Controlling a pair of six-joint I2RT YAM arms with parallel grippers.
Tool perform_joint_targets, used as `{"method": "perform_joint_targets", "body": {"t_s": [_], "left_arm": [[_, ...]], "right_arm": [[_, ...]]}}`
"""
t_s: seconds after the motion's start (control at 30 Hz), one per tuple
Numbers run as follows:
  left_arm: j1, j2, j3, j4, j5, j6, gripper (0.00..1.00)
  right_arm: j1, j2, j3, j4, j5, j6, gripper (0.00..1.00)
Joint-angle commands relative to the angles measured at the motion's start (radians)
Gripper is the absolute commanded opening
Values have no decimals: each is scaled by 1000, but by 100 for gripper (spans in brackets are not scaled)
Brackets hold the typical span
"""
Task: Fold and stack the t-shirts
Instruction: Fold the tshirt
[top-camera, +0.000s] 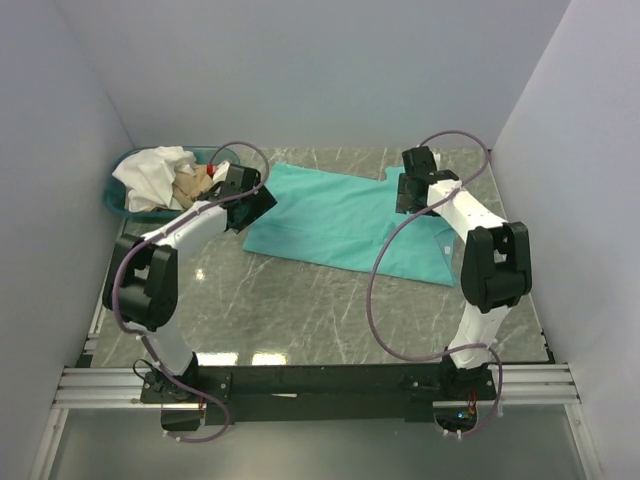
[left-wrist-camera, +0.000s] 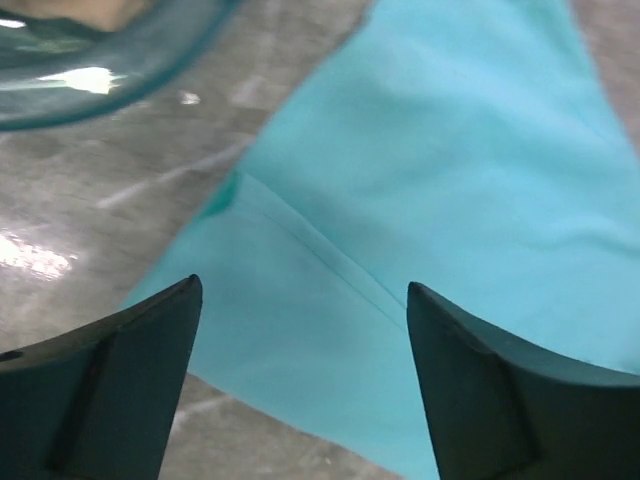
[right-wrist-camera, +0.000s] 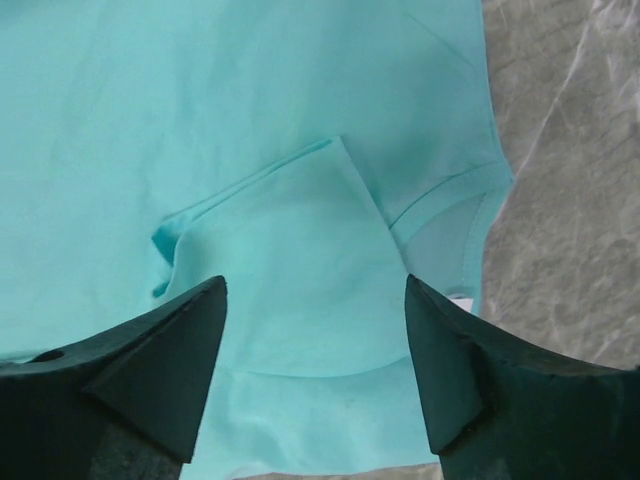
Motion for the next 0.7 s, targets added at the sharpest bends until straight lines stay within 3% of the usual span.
{"method": "perform_joint_targets", "body": {"t_s": [0.0,0.13,0.3,0.47,0.67], "left_arm": [[-45,-108,-2,54,11,30,91],[-70,-126,-29,82,45,38,99],[-77,-79,-48,92,104,44,99],[-76,-14,-42,83,117,47,99],[-76,19,-37,86,114,57,99]], "right_arm": [[-8,-134,-46,29,-18,52,79],[-8,-226,-219,64,-121,99,80],[-6,-246,-344,116,-245,129,82],[6,-148,-289,103,-208,120,84],[24,42,-91,96,-199,121,85]]}}
